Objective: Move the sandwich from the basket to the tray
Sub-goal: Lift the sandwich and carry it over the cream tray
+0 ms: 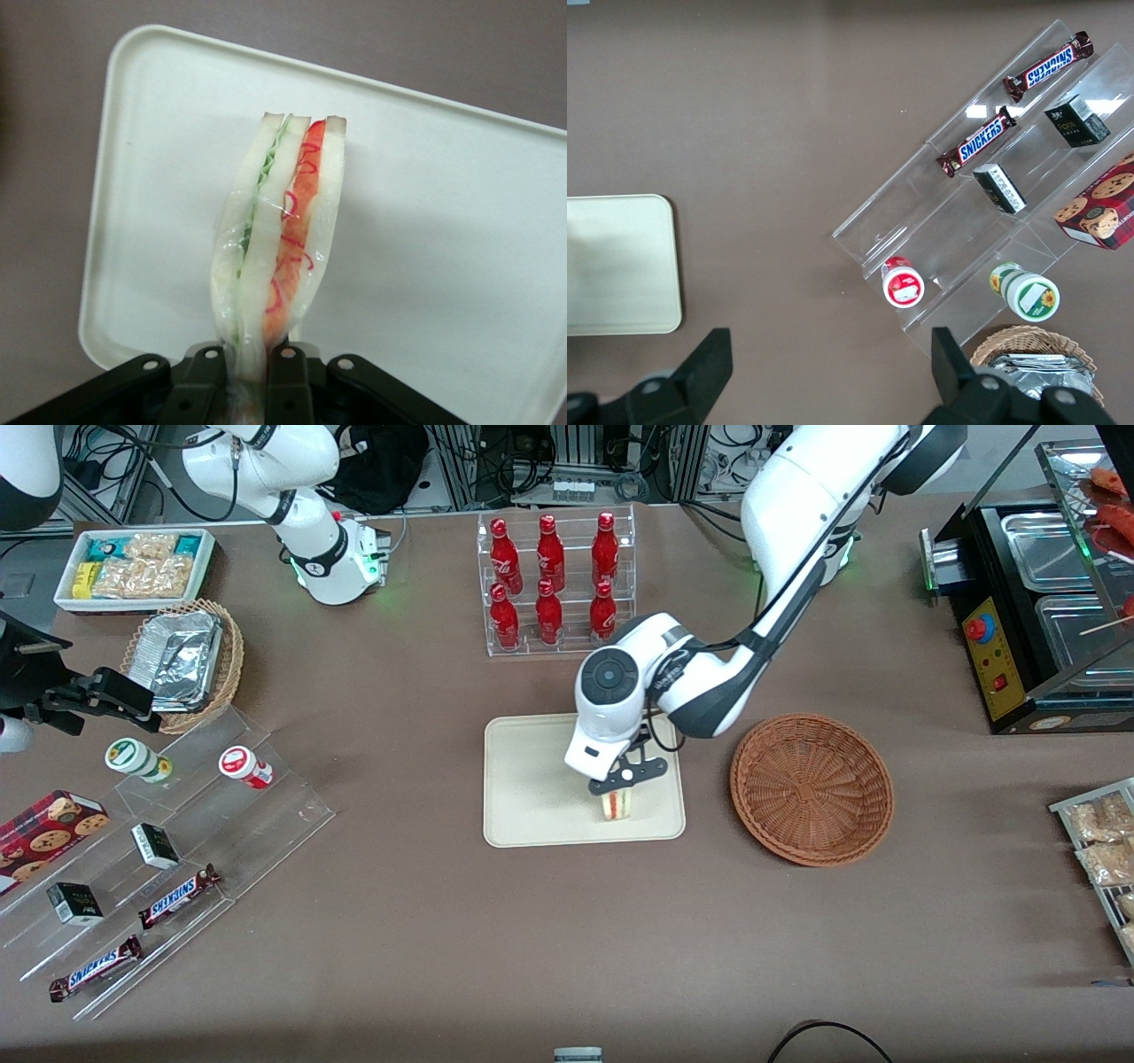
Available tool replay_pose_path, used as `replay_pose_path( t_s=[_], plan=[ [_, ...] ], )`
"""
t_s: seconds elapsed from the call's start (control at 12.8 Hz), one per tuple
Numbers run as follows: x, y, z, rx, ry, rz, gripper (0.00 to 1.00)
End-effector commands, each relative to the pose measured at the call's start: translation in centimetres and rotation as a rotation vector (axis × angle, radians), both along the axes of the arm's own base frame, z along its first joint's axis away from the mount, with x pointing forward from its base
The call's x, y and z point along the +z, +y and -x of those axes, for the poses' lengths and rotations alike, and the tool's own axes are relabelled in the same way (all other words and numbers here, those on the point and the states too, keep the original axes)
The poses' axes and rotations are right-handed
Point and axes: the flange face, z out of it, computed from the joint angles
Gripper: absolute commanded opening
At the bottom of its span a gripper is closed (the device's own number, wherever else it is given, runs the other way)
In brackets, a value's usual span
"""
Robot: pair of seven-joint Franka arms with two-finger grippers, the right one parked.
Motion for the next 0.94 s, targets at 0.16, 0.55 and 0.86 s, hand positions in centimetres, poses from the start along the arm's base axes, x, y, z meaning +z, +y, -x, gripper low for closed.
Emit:
replay_pose_path(
  t_s=[0.16,0.55,0.86],
  plan=[
    [-0.9,-4.0,0.9,0.004,-0.005,-0.006,0.01],
    [-2.9,-5.2,2.2,-0.001,0.015,-0.014,0.02],
    [-3.1,-5.2,1.8,0.006,0.016,-0.009,0.14]
  ],
)
